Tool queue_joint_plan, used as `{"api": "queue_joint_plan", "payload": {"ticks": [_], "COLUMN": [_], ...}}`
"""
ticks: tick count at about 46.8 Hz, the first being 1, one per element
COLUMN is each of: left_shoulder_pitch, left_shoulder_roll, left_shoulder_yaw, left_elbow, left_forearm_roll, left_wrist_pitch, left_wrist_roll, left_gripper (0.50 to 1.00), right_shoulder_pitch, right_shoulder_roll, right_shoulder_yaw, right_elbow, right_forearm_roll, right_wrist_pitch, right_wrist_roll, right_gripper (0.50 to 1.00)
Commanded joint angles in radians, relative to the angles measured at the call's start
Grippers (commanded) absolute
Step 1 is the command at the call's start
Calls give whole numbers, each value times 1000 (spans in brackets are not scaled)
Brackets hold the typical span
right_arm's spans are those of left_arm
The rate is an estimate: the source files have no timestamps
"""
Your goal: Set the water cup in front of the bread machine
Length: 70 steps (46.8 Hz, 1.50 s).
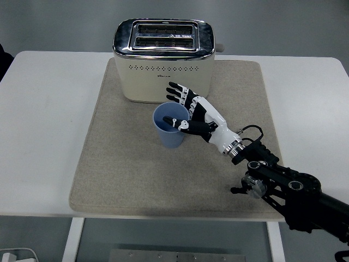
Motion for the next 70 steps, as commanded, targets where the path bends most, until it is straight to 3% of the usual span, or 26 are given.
{"api": "queue_joint_plan", "payload": {"ticks": [1,23,37,46,58,70], "left_shoulder_pitch": [-1,-1,1,1,-1,-1], "left_shoulder_roll": [0,0,0,0,0,0], "left_shoulder_yaw": [0,0,1,1,1,1], "left_elbow": [0,-2,-2,-2,-2,-6], "left_forearm_roll": [0,0,0,2,3,3], "left_wrist_pitch": [0,0,0,0,0,0], "left_wrist_roll": [1,1,1,1,1,1], "left_gripper": [1000,1000,1000,1000,1000,1000], "right_shoulder_pitch": [-9,-9,3,-2,3,35], "right_shoulder_roll": [-20,-123,-203,-210,-210,-203], "right_shoulder_yaw": [1,1,5,77,128,212], "right_elbow": [22,32,25,3,-29,-30], "right_forearm_roll": [0,8,115,193,411,500], "right_wrist_pitch": [-2,3,21,25,29,29], "right_wrist_roll": [0,0,-6,-12,-161,-259], "right_gripper": [913,913,913,913,913,913]}}
